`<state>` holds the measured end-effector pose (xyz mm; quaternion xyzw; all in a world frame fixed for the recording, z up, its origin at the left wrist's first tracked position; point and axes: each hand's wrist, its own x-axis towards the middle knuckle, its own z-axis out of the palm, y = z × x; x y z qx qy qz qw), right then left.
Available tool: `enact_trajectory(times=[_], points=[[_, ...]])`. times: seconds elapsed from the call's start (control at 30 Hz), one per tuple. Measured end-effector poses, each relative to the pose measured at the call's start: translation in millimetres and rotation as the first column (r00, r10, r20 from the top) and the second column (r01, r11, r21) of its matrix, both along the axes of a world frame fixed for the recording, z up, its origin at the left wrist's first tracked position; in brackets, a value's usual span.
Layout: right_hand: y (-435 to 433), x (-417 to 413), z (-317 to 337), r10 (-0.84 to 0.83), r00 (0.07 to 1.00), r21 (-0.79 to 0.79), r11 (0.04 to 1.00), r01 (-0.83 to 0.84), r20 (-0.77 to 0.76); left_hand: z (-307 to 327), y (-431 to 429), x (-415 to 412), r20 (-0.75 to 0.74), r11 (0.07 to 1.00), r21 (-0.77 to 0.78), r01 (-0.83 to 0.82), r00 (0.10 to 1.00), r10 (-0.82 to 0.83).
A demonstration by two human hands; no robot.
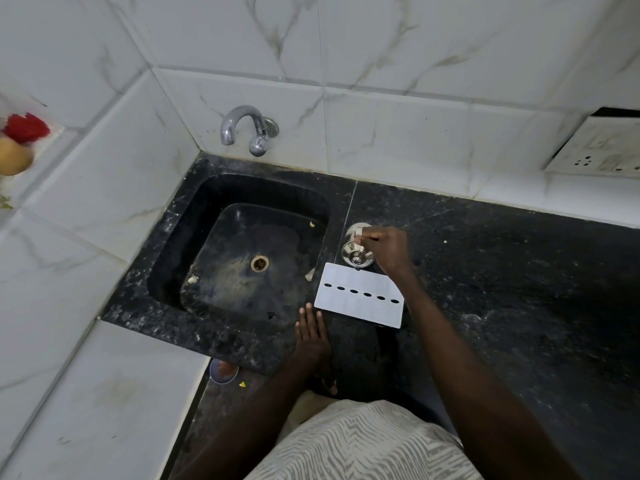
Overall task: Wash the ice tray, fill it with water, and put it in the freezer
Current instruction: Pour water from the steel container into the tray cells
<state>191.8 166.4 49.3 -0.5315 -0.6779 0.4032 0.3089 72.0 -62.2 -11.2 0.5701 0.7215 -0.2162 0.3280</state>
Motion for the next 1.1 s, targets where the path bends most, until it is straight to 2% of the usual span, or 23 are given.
enact_trajectory(times=[0.17,0.37,0.83,1.1], points=[[0,0,2,-0.012,1.000,0.003,1.000,0.012,-0.009,2,1,0,-0.002,1.000,-0.010,0.018,1.000,-0.018],[0,-7,-1,-0.078,0.996,-0.103,0.992,0.073,-0.039,-6,-1,-1,-0.006,1.000,0.013,0.004,1.000,-0.004],[-17,-27,-14,-0.033,0.999,-0.032,0.999,0.032,-0.030,-5,-2,2,0.003,1.000,0.021,-0.014,1.000,0.014],[-17,-28,-16,-0.007,0.999,0.028,1.000,0.006,0.051,8,-3,3,0.029,0.999,0.039,-0.032,0.999,0.031]])
